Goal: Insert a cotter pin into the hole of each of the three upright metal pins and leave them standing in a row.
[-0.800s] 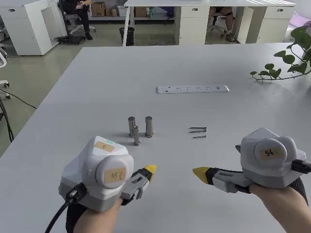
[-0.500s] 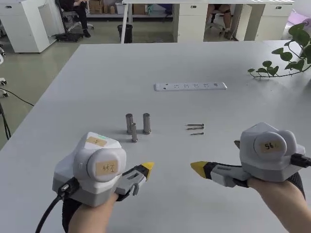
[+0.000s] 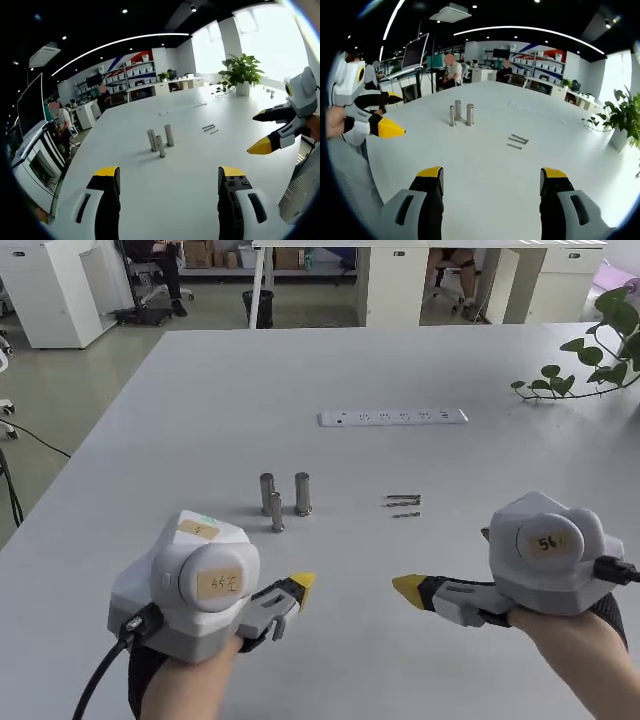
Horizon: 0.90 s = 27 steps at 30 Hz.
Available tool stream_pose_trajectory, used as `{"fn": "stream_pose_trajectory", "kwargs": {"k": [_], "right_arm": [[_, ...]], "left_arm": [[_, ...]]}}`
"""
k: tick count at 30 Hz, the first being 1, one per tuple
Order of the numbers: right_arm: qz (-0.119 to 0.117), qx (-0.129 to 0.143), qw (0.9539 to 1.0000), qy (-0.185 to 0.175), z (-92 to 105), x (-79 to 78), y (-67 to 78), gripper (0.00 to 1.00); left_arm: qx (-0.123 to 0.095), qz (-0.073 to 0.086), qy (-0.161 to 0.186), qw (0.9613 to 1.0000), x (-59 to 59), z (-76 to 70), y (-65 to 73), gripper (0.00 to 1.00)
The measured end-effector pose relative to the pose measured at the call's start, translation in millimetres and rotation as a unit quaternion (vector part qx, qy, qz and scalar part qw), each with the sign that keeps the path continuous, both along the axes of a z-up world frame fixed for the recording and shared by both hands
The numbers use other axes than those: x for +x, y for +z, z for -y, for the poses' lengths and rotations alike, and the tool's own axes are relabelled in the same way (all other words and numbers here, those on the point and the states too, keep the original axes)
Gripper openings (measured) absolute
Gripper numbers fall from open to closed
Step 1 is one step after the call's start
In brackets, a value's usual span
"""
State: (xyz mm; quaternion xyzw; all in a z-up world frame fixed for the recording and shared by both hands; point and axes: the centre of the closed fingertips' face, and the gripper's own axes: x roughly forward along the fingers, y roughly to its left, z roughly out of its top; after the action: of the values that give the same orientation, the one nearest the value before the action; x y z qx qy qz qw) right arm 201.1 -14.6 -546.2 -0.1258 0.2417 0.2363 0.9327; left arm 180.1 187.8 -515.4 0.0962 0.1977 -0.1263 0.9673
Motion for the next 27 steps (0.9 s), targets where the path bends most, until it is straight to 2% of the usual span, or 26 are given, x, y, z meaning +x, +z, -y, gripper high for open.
{"fn": "stream_pose_trajectory", "kwargs": {"k": [10,27], "right_arm": [[0.004,0.001,1.0000,-0.001,0.1,0.5,1.7,0.77],[0.005,0.000,1.0000,0.001,-0.3,0.2,2.2,0.76]], "left_arm": [[-0.005,0.000,0.000,1.0000,0.1,0.4,-0.1,0.80],[0.003,0.002,-0.005,1.0000,-0.2,2.1,0.4,0.80]]}}
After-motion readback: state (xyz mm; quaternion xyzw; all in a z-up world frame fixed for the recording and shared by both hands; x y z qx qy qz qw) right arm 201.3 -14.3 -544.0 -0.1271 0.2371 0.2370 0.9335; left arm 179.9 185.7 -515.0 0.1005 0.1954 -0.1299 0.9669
